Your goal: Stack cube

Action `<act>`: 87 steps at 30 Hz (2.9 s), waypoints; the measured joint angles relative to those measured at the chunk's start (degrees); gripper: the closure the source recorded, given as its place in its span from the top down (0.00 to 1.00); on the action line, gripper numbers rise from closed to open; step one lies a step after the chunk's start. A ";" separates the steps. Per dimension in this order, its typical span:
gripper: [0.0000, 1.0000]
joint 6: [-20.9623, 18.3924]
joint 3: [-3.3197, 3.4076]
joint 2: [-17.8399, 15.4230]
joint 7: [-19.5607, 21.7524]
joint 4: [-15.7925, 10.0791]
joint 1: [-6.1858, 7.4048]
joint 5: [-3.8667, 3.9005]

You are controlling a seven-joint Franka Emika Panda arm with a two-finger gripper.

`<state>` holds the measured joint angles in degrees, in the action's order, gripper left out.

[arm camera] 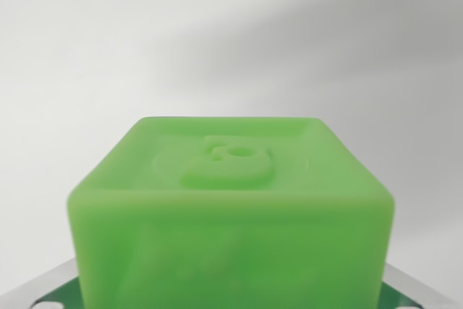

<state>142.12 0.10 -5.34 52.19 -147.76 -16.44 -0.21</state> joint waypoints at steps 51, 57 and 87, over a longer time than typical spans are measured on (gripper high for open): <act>0.00 4.59 -2.11 -5.29 16.76 -10.10 0.03 -0.43; 0.00 7.79 -2.11 -2.85 16.85 -10.63 0.03 -0.43; 0.00 21.02 -2.09 10.36 17.66 -10.71 0.03 0.48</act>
<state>163.14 -1.99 5.02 69.86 -158.47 -16.41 0.27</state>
